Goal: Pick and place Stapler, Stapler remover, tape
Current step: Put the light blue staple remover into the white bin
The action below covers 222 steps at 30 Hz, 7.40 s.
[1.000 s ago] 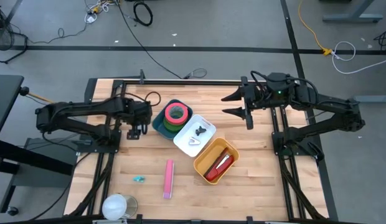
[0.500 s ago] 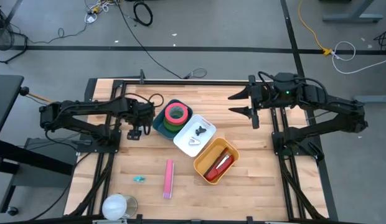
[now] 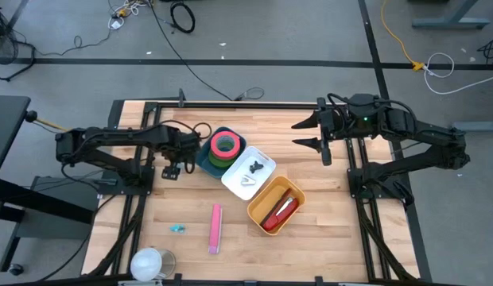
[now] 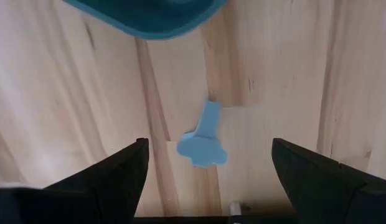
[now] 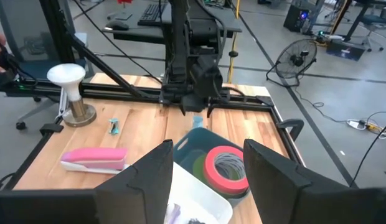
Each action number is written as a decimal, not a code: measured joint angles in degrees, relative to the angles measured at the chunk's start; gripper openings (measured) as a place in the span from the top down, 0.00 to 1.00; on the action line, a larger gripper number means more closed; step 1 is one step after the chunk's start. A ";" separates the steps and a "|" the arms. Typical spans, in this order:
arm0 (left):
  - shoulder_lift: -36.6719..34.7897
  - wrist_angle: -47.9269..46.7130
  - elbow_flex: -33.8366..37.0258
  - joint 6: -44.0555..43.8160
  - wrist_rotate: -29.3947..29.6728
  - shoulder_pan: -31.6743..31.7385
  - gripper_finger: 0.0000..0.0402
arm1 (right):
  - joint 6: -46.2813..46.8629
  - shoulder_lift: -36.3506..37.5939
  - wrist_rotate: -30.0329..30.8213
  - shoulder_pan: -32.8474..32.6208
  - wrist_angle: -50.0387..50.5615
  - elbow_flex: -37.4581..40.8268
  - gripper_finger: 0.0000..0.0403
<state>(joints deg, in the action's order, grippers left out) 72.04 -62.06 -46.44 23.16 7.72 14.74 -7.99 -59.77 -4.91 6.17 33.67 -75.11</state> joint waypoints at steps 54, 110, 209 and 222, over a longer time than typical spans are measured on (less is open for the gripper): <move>17.65 0.60 -0.04 3.19 2.52 2.45 0.50 | -0.04 -0.07 0.00 -0.02 1.29 0.00 0.52; 17.69 -23.19 -5.05 1.47 7.57 2.95 0.55 | -0.04 -0.07 -0.02 -0.02 0.79 0.00 0.52; 24.37 9.71 -53.55 -21.42 -12.54 -14.29 0.55 | -0.04 -0.02 -0.03 0.00 -2.16 0.00 0.52; 31.33 5.66 -53.57 -16.87 -12.50 -14.21 0.55 | -0.04 5.47 0.90 0.00 -1.11 0.02 0.52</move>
<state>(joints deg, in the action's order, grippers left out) 103.36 -56.40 -100.01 6.29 -4.78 0.53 -8.03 -54.30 -4.01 6.17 32.56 -75.09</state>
